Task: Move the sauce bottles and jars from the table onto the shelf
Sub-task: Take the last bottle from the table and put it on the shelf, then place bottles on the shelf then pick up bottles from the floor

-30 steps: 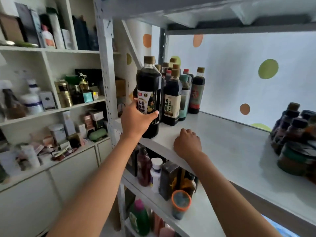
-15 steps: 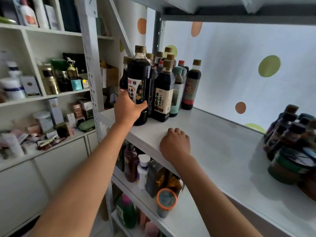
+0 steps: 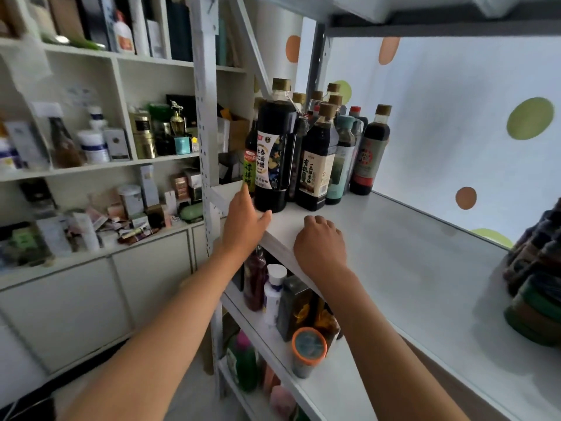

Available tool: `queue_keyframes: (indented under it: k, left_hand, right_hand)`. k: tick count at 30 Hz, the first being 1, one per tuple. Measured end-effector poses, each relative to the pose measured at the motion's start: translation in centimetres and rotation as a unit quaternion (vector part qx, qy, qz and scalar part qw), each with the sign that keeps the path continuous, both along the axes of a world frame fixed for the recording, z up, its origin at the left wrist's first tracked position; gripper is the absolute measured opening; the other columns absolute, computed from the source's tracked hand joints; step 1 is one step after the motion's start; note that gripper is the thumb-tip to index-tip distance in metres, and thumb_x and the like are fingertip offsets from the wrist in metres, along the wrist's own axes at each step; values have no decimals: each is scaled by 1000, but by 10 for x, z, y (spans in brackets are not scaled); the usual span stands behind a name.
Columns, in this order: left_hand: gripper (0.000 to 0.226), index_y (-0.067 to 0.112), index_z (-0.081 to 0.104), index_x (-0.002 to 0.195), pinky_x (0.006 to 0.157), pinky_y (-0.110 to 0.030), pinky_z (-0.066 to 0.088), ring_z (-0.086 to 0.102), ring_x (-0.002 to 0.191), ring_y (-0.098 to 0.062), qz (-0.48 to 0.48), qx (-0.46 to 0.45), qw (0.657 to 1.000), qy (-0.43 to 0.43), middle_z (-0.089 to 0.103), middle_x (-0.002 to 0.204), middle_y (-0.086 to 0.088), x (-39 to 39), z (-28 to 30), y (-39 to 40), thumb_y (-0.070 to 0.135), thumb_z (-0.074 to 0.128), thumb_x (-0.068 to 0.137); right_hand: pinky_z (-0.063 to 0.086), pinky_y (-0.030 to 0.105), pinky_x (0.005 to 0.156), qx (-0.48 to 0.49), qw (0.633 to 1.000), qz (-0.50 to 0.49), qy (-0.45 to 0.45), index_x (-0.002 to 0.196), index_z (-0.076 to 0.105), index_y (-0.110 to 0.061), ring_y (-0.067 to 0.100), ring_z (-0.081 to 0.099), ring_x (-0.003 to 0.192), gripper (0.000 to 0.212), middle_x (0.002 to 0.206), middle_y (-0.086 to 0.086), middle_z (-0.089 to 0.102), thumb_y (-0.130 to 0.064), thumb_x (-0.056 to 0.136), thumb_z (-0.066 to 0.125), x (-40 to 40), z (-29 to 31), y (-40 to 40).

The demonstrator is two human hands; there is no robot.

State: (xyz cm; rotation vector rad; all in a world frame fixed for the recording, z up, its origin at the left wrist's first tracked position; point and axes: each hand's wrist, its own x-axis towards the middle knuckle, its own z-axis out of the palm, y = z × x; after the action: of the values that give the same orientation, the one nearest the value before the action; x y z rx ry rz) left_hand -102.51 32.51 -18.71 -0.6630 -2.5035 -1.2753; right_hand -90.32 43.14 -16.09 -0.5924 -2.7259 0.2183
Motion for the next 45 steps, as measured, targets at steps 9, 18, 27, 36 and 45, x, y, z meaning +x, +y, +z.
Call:
queue_keyframes:
  k: [9, 18, 27, 36, 45]
  left_hand:
    - [58, 8, 27, 148, 115, -30, 26, 34, 139, -22, 43, -78, 994, 70, 38, 149, -10, 33, -45, -66, 27, 49, 98]
    - [57, 1, 38, 142, 112, -38, 34, 41, 132, -31, 178, -170, 968, -47, 44, 141, -18, 56, -122, -204, 9, 53, 88]
    - [56, -1, 35, 144, 115, -35, 24, 33, 138, -33, 289, -150, 932, -159, 38, 147, -19, 94, -208, -349, 2, 51, 91]
    - [45, 1, 49, 131, 101, -41, 44, 51, 118, -30, 345, -118, 900, -240, 54, 125, -15, 104, -324, -450, 0, 54, 86]
    - [57, -2, 44, 139, 102, -40, 40, 47, 124, -35, 318, -108, 847, -413, 50, 134, -20, 111, -486, -472, 2, 57, 84]
  right_hand:
    - [31, 39, 115, 34, 959, 269, 89, 137, 48, -9, 26, 42, 131, 45, 139, 9, 50, -9, 92, 49, -4, -13, -52]
    - [43, 48, 105, -49, 912, 400, 75, 123, 59, -3, 34, 53, 118, 43, 126, 15, 58, -5, 80, 55, -44, -116, -171]
    - [39, 41, 107, -70, 855, 513, -16, 122, 62, -2, 33, 56, 118, 46, 124, 15, 61, -2, 76, 56, -53, -220, -315]
    - [32, 40, 113, -54, 827, 533, -173, 129, 58, -2, 33, 52, 126, 50, 134, 18, 56, -3, 80, 57, -61, -330, -413]
    - [24, 31, 116, -134, 828, 436, -326, 148, 35, -8, 26, 38, 138, 57, 151, 11, 40, -6, 93, 50, -64, -462, -444]
